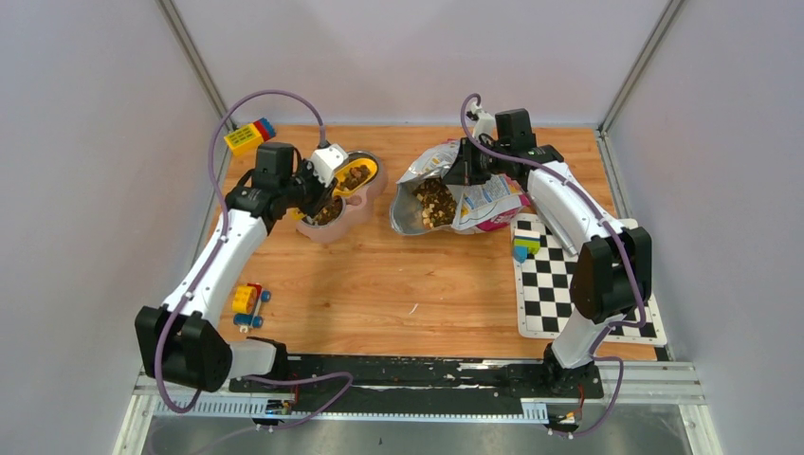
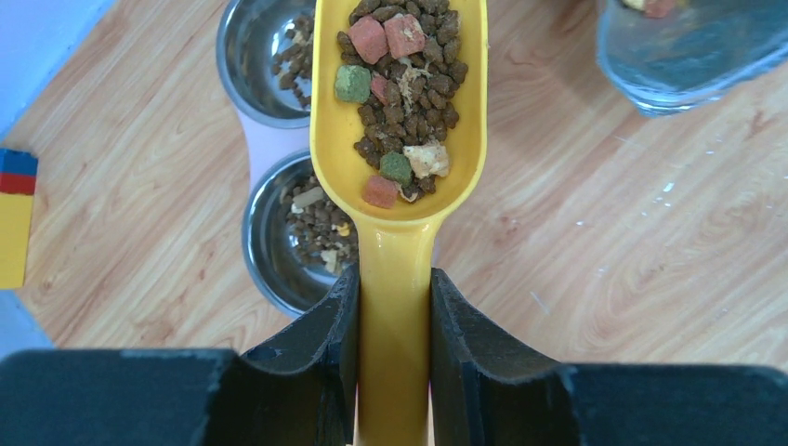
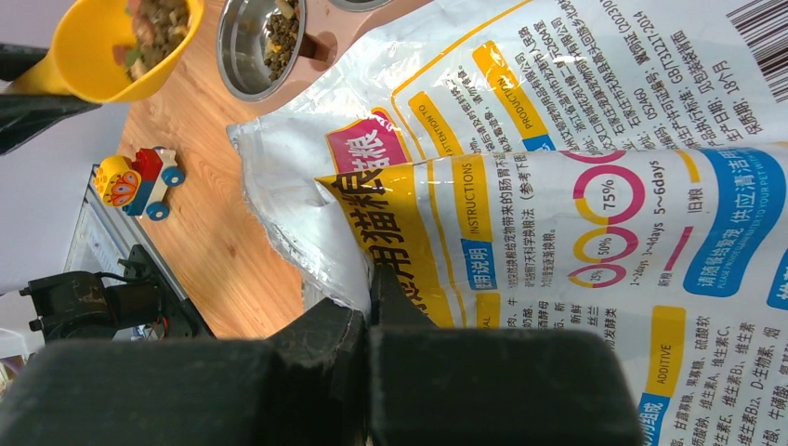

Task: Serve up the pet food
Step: Pour the pet food into the pet food bowl.

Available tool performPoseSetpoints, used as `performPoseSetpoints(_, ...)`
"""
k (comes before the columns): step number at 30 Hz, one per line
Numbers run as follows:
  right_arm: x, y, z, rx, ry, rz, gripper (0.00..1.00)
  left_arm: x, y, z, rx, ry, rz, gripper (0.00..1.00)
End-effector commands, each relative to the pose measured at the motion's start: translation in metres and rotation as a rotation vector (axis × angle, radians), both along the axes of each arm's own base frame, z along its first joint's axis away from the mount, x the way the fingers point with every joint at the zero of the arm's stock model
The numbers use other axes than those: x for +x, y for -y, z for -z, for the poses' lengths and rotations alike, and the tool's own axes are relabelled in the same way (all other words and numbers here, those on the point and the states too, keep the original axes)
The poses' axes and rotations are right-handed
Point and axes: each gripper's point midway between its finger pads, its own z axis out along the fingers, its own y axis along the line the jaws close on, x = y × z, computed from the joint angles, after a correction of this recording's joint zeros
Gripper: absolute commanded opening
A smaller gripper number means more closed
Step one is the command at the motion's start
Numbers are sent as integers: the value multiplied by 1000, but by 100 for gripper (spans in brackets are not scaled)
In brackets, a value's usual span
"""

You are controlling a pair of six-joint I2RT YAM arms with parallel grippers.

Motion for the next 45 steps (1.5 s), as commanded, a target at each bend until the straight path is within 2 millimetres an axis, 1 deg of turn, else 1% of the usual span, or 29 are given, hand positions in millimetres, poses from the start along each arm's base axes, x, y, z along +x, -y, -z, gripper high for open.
performPoseSetpoints(1, -11, -4, -46, 75, 86, -38, 0, 34, -9, -12, 42, 63, -42, 0)
performPoseSetpoints(5, -12, -4, -47, 75, 89, -39, 0, 54, -15, -8, 80, 56, -76, 0)
performPoseSetpoints(6, -12, -4, -48, 76, 91, -38, 0, 59, -16, -10, 87, 63, -81, 0)
performPoseSetpoints(7, -12, -4, -47, 76, 89, -39, 0, 63, -18, -3, 103, 48, -92, 0)
performPoseSetpoints(8, -12, -4, -46, 76, 85, -40, 0, 68, -19, -7, 109, 56, -97, 0)
performPoseSetpoints(9, -12, -4, -45, 76, 84, -40, 0, 72, -22, 0, 126, 41, -109, 0)
performPoseSetpoints(10, -12, -4, -46, 77, 84, -41, 0, 77, -22, -3, 132, 48, -113, 0)
performPoseSetpoints(11, -12, -4, -45, 77, 82, -41, 0, 80, -25, 6, 151, 25, -120, 0)
performPoseSetpoints(12, -12, -4, -45, 77, 80, -42, 0, 85, -27, 3, 167, 33, -131, 0)
performPoseSetpoints(13, -12, -5, -45, 78, 82, -43, 0, 88, -29, 11, 182, 14, -134, 0)
performPoseSetpoints(14, -13, -5, -45, 79, 80, -43, 0, 93, -32, 14, 206, 9, -144, 0)
performPoseSetpoints(16, -13, -5, -45, 79, 80, -43, 0, 101, -38, 20, 249, 2, -159, 0)
performPoseSetpoints(17, -13, -5, -45, 79, 80, -42, 0, 104, -40, 18, 265, 10, -158, 0)
performPoseSetpoints(18, -12, -5, -45, 80, 80, -43, 0, 107, -44, 24, 288, 2, -168, 0)
performPoseSetpoints(22, -12, -5, -44, 79, 79, -42, 0, 119, -50, 26, 344, 16, -181, 0)
performPoseSetpoints(23, -12, -5, -44, 80, 78, -43, 0, 122, -52, 23, 358, 25, -183, 0)
performPoseSetpoints(24, -12, -5, -43, 79, 77, -43, 0, 125, -54, 26, 381, 22, -193, 0)
performPoseSetpoints(26, -12, -5, -42, 79, 73, -43, 0, 130, -54, 25, 428, 45, -187, 0)
performPoseSetpoints(27, -11, -5, -42, 79, 72, -43, 0, 131, -54, 27, 461, 57, -169, 0)
performPoseSetpoints(28, -11, -5, -42, 80, 71, -42, 0, 135, -51, 25, 496, 86, -170, 0)
performPoseSetpoints(29, -11, -6, -43, 80, 72, -42, 0, 135, -51, 28, 541, 97, -147, 0)
performPoseSetpoints(30, -11, -5, -42, 79, 69, -41, 0, 137, -47, 26, 575, 126, -145, 0)
performPoseSetpoints(31, -11, -5, -42, 79, 70, -41, 0, 137, -50, 28, 631, 134, -138, 0)
performPoseSetpoints(32, -11, -5, -42, 80, 72, -42, 0, 138, -42, 29, 661, 155, -113, 0)
performPoseSetpoints(33, -12, -5, -43, 80, 74, -41, 0, 138, -43, 30, 693, 157, -116, 0)
performPoseSetpoints(34, -12, -5, -43, 79, 75, -41, 0, 139, -38, 31, 713, 171, -98, 0)
performPoseSetpoints(36, -12, -5, -44, 79, 78, -41, 0, 140, -36, 32, 749, 180, -95, 0)
performPoseSetpoints(40, -13, -5, -45, 81, 79, -42, 0, 143, -38, 33, 804, 182, -107, 0)
performPoseSetpoints(45, -13, -5, -46, 83, 82, -44, 0, 143, -41, 35, 855, 181, -106, 0)
